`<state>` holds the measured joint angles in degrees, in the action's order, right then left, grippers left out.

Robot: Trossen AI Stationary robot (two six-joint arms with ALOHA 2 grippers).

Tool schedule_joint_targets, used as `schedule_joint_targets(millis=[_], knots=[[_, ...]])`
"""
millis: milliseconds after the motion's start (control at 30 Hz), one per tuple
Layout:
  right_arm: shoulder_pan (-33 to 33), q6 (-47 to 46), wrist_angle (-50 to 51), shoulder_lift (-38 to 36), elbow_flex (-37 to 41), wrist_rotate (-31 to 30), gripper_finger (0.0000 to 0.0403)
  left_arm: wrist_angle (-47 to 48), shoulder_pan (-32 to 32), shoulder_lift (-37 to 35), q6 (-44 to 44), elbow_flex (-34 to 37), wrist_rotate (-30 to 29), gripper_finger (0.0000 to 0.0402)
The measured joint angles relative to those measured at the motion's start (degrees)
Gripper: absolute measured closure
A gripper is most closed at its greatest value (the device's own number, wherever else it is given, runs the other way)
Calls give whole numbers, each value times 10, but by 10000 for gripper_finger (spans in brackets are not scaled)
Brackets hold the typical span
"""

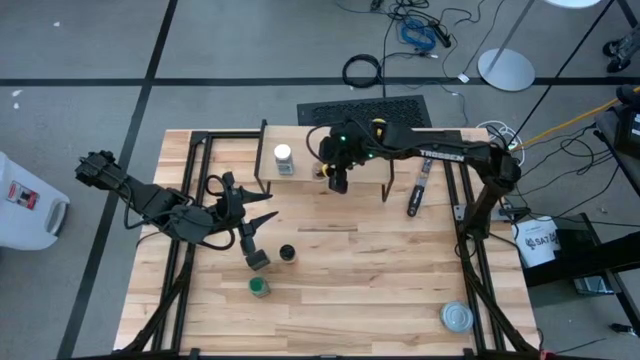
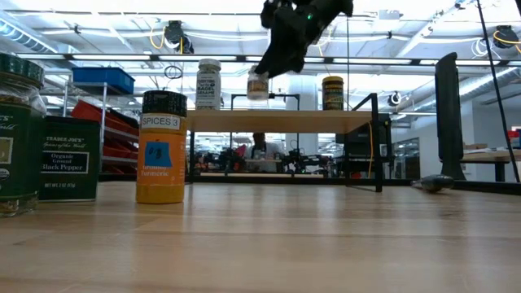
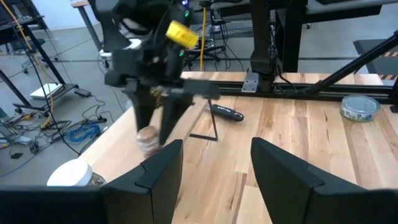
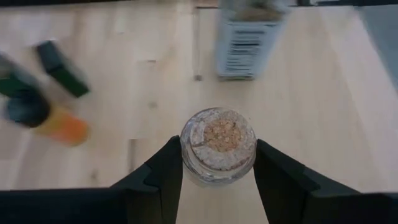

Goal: Shelf spices
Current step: Remove the light brown seasoning bottle from the shelf

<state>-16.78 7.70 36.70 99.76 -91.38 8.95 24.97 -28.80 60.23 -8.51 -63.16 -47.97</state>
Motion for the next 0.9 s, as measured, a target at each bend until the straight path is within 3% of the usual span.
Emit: schedule_joint_targets(millis=[267,600,767,900], knots=[[67,-34,52,-13,0,20,243,0,0,0,0,0,0,203],[160,-80,48,-8,0,9,242,0,0,0,-1,0,0,203],[204,-110,-4,-1,43,-1,242,0,0,0,-1,0,0,203],[227,-144,-104,-1,111,-5,242,0,0,0,-1,0,0,203]])
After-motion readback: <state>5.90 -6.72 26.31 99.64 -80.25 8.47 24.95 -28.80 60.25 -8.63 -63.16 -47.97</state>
